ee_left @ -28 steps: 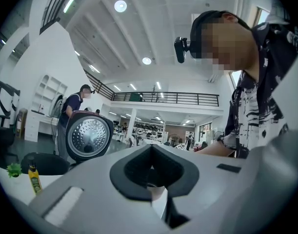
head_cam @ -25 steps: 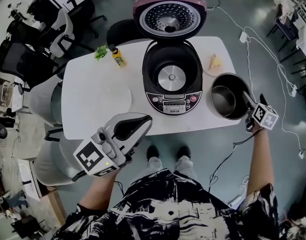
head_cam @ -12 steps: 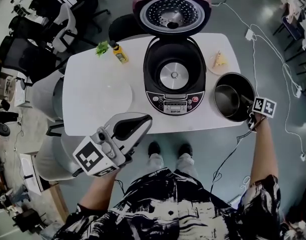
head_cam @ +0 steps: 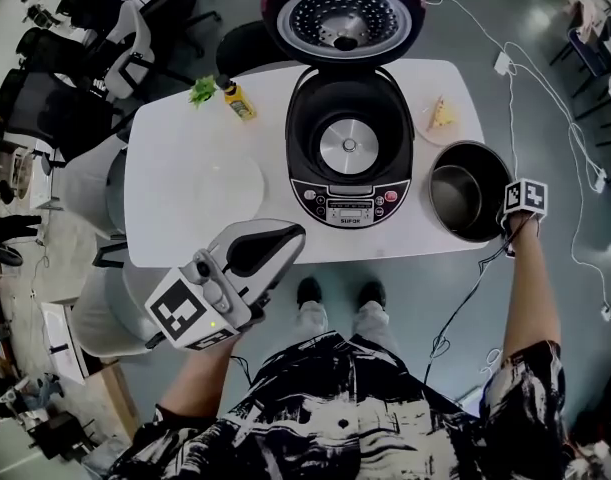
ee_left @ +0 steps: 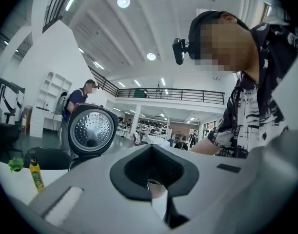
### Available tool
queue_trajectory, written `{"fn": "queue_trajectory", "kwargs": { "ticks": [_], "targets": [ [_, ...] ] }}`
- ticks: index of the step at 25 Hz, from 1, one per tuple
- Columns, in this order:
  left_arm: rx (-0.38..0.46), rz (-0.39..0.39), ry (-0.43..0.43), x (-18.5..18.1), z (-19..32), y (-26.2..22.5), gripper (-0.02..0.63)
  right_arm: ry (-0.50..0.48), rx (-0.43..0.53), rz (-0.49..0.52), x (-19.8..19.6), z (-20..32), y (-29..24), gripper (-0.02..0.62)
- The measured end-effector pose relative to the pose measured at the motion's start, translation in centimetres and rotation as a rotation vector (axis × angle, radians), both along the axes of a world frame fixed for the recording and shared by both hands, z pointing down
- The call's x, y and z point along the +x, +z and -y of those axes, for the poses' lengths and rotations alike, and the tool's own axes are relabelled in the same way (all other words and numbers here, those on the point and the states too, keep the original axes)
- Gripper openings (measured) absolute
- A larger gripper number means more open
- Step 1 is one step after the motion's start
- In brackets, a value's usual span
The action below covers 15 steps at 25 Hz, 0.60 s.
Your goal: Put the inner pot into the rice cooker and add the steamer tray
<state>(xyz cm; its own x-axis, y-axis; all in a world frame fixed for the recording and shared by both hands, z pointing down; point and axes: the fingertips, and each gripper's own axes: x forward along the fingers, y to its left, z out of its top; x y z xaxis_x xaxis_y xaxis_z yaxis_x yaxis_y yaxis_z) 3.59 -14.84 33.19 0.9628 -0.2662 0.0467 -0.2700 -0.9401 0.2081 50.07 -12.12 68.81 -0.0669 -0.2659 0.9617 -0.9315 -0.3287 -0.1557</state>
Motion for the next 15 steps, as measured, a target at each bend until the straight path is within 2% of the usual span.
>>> {"fn": "queue_trajectory", "kwargs": {
  "ticks": [5, 15],
  "targets": [
    [0.002, -0.002, -0.002, 0.14, 0.05, -0.12, 0.005, 0.028, -0.073, -0.027, 0.44, -0.12, 0.15, 0.008],
    [0.003, -0.01, -0.009, -0.42, 0.09, -0.18, 0.005, 0.103, -0.068, 0.039, 0.02, -0.99, 0.01, 0.002]
  ]
}}
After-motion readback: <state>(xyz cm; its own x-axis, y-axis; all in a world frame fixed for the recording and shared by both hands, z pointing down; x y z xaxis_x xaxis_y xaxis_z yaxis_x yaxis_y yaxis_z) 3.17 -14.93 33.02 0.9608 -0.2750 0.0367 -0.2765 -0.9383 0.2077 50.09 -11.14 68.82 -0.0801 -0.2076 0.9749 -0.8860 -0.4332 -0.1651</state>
